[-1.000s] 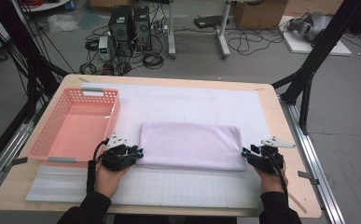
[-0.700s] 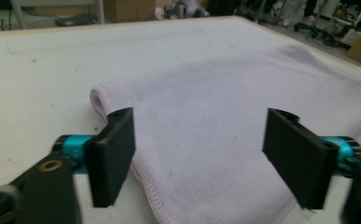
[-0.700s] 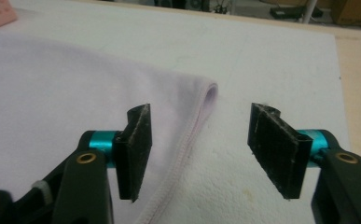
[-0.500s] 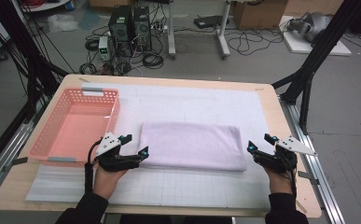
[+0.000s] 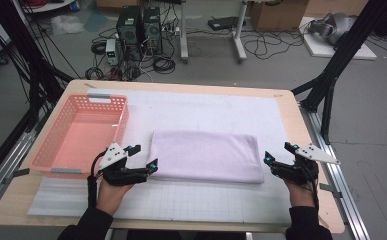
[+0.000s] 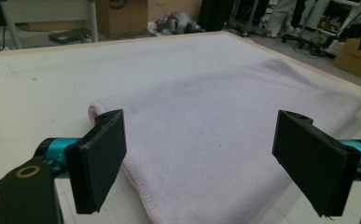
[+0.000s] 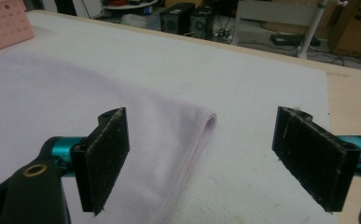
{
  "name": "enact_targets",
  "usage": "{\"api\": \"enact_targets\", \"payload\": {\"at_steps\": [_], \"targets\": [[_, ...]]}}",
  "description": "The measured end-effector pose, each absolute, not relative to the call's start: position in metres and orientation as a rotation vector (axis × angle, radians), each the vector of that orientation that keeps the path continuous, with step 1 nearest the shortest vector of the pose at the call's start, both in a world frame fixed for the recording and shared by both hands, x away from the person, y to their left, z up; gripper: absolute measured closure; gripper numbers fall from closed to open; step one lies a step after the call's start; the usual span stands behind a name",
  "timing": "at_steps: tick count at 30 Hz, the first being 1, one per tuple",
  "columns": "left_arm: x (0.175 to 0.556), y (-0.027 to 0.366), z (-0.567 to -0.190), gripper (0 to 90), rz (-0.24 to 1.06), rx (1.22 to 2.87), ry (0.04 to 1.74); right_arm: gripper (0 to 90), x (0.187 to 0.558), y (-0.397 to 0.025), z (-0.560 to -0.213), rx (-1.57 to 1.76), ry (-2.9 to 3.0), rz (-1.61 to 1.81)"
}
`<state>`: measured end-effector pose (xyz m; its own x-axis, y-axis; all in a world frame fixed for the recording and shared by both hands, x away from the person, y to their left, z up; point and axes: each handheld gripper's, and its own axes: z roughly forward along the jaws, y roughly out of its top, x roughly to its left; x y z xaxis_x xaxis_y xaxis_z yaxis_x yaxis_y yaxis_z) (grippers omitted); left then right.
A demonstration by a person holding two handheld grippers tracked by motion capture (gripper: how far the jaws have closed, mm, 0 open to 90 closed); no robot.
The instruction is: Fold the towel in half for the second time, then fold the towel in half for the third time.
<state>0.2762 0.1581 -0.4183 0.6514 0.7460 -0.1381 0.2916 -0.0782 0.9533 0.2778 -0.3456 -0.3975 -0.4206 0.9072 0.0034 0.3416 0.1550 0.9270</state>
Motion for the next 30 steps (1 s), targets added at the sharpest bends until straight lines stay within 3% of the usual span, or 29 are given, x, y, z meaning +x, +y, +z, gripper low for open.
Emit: {"api": "enact_targets", "payload": {"at_steps": [18, 30], "targets": [[0.278, 0.1555, -0.4217, 18.2, 0.435, 1.699, 0.889, 17.6, 0.2794, -0.3438, -0.3993, 1.202, 1.861, 1.258], [0.2712, 0.1514, -0.4189, 18.3, 0.48, 1.71, 0.892, 17.7, 0.2846, -0.338, -0.3999, 1.205, 1.885, 1.304]]}}
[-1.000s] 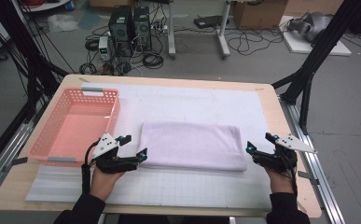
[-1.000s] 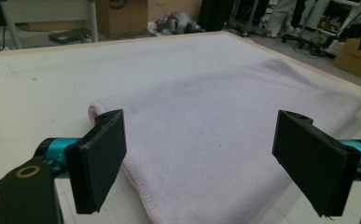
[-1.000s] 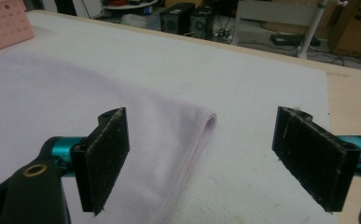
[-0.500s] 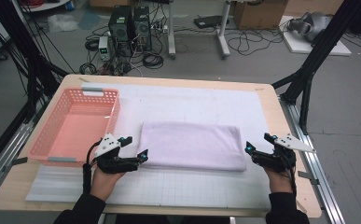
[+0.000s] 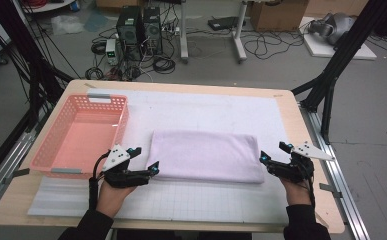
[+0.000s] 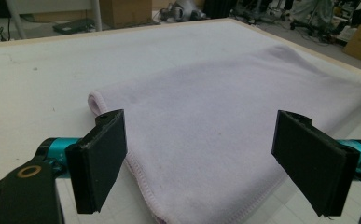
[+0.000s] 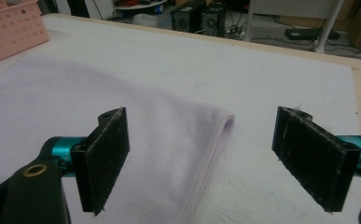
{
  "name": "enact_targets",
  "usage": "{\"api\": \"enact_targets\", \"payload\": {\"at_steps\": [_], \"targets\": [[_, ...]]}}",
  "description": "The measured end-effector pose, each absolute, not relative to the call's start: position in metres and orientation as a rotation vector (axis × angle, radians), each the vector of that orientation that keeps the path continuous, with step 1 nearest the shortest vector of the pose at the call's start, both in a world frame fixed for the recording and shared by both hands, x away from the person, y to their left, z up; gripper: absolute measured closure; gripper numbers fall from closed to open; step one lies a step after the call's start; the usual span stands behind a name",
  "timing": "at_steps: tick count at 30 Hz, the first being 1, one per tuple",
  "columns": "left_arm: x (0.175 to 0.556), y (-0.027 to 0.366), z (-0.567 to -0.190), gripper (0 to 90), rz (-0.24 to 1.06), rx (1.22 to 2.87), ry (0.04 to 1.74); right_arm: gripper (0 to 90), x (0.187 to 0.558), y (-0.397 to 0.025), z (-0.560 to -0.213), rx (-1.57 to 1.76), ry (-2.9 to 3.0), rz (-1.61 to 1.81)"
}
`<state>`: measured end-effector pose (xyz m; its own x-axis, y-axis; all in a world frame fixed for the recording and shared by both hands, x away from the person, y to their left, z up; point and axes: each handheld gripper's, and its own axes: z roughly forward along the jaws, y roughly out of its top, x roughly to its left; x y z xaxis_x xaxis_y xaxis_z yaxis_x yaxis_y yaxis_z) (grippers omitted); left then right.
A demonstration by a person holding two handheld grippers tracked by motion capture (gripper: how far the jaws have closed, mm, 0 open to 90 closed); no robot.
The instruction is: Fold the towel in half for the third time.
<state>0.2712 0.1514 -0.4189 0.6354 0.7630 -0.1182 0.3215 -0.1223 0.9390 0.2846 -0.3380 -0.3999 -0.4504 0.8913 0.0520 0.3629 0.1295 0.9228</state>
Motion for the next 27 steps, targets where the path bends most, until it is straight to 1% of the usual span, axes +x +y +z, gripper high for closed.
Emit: {"api": "enact_targets", "payload": {"at_steps": [3, 5, 6, 15, 21, 27], "targets": [[0.271, 0.151, -0.42, 20.9, 0.47, 1.74, 0.936, 17.7, 0.285, -0.337, -0.4, 1.198, 1.891, 1.305], [0.272, 0.151, -0.422, 28.3, 0.451, 1.764, 0.999, 17.7, 0.286, -0.336, -0.4, 1.197, 1.893, 1.301], [0.272, 0.152, -0.423, 29.5, 0.458, 1.773, 1.009, 17.7, 0.287, -0.336, -0.401, 1.205, 1.897, 1.299], [0.277, 0.146, -0.431, 31.6, 0.432, 1.846, 1.066, 17.7, 0.289, -0.332, -0.404, 1.215, 1.917, 1.285], [0.279, 0.148, -0.437, 44.7, 0.385, 1.857, 1.129, 17.7, 0.29, -0.329, -0.406, 1.212, 1.939, 1.268], [0.282, 0.151, -0.443, 49.0, 0.377, 1.875, 1.172, 17.8, 0.29, -0.328, -0.406, 1.205, 1.947, 1.266]]}}
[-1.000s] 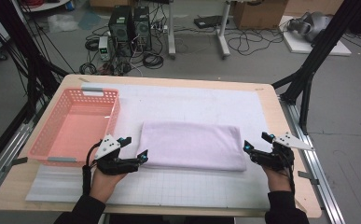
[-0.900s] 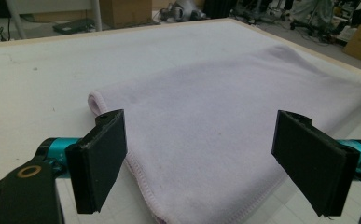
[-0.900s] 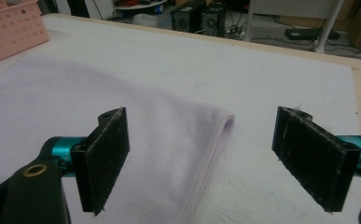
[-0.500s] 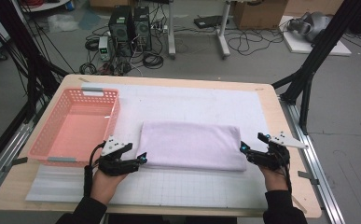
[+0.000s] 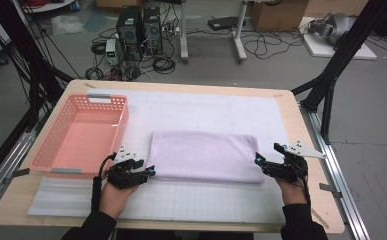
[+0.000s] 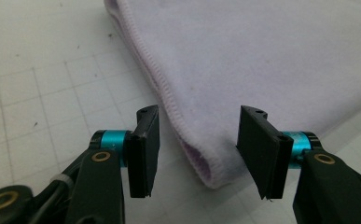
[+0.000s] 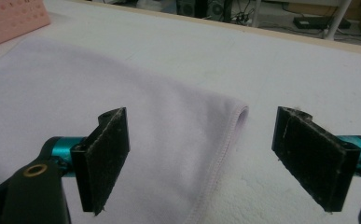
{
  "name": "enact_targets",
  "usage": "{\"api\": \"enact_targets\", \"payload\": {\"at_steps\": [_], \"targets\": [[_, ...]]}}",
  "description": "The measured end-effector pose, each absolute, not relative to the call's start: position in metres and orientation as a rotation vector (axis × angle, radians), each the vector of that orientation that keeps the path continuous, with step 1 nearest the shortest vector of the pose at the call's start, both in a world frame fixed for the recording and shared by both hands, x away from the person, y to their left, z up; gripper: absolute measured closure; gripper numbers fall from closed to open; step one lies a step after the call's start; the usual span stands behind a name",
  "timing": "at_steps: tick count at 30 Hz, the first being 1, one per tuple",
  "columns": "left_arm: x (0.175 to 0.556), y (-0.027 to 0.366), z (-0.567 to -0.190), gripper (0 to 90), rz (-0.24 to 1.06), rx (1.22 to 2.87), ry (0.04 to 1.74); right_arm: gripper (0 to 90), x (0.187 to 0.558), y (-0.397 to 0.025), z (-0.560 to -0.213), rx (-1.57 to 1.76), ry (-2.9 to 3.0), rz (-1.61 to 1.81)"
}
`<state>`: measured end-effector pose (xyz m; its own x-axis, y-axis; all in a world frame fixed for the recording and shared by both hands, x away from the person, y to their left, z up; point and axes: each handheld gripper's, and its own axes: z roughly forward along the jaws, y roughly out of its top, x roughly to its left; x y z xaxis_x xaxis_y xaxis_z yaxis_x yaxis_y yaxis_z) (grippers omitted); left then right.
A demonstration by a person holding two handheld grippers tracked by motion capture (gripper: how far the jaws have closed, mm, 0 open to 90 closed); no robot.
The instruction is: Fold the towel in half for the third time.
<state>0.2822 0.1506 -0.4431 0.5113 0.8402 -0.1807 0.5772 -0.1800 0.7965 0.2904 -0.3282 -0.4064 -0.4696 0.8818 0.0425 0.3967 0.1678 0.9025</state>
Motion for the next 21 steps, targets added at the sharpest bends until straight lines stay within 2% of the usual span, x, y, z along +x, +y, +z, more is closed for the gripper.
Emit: {"api": "enact_targets", "payload": {"at_steps": [13, 17, 21], "targets": [[0.2854, 0.1491, -0.4496, 52.9, 0.379, 1.961, 1.114, 18.0, 0.2917, -0.3266, -0.4078, 1.213, 1.96, 1.256], [0.2849, 0.1469, -0.4491, 59.6, 0.359, 1.958, 1.123, 18.0, 0.2916, -0.3268, -0.408, 1.214, 1.962, 1.252], [0.2843, 0.1476, -0.4502, 70.1, 0.312, 1.927, 1.145, 18.0, 0.291, -0.3266, -0.4076, 1.225, 1.959, 1.256]]}}
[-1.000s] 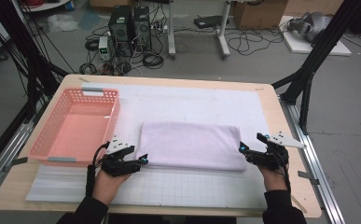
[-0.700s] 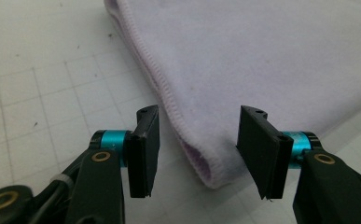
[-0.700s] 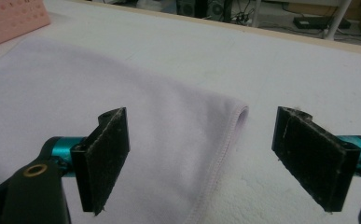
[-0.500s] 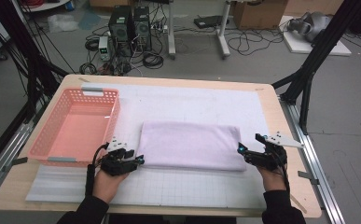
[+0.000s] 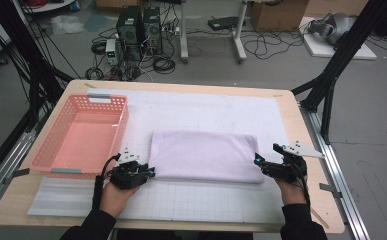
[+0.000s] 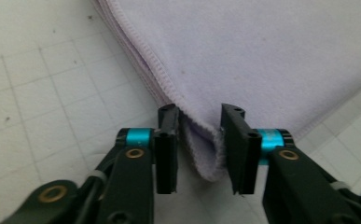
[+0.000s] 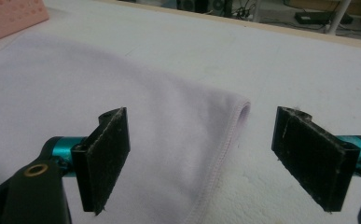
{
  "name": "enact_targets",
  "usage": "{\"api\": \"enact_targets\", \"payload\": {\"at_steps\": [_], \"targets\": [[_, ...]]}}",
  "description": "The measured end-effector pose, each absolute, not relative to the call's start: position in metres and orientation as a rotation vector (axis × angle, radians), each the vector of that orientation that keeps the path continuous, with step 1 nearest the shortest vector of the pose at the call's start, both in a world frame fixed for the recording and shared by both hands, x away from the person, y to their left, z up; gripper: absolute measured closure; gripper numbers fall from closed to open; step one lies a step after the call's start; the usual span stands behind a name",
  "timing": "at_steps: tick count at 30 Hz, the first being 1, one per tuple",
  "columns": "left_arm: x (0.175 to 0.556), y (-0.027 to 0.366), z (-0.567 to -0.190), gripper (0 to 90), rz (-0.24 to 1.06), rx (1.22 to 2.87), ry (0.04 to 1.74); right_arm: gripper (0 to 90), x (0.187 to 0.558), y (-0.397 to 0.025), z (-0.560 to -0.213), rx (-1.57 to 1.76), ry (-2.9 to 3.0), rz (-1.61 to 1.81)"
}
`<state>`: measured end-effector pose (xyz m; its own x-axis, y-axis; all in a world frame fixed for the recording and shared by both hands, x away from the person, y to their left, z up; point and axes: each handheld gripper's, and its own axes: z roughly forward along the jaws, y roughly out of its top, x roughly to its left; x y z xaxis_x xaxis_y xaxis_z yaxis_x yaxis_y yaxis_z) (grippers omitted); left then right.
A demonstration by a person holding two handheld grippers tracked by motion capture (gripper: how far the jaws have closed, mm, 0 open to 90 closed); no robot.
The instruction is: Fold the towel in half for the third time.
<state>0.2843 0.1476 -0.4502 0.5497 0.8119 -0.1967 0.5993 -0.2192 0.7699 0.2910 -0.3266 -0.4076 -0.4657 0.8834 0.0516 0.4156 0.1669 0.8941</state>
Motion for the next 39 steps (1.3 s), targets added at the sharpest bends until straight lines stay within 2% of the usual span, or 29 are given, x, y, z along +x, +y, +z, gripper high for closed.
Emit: {"api": "enact_targets", "payload": {"at_steps": [3, 4, 5, 8, 17, 26, 33, 35, 39], "targets": [[0.285, 0.15, -0.451, 73.5, 0.272, 1.897, 1.167, 18.0, 0.291, -0.327, -0.408, 1.224, 1.959, 1.256], [0.285, 0.149, -0.451, 77.5, 0.247, 1.893, 1.161, 18.0, 0.291, -0.327, -0.408, 1.225, 1.96, 1.256], [0.285, 0.149, -0.451, 81.4, 0.247, 1.893, 1.161, 18.0, 0.291, -0.327, -0.408, 1.225, 1.96, 1.257], [0.284, 0.146, -0.449, 82.8, 0.284, 1.923, 1.142, 18.0, 0.292, -0.325, -0.408, 1.22, 1.967, 1.259], [0.283, 0.149, -0.443, 83.6, 0.26, 1.881, 1.126, 17.7, 0.299, -0.302, -0.404, 1.172, 2.051, 1.351], [0.28, 0.155, -0.437, 83.4, 0.218, 1.793, 1.101, 17.5, 0.313, -0.256, -0.389, 1.093, 2.128, 1.437], [0.276, 0.153, -0.437, 83.4, 0.228, 1.79, 1.098, 17.2, 0.345, -0.211, -0.383, 1.021, 2.271, 1.369], [0.274, 0.153, -0.438, 83.4, 0.229, 1.779, 1.11, 21.2, 0.358, -0.193, -0.379, 0.993, 2.313, 1.371], [0.273, 0.153, -0.439, 83.3, 0.224, 1.784, 1.111, 23.4, 0.372, -0.175, -0.376, 0.968, 2.347, 1.352]]}}
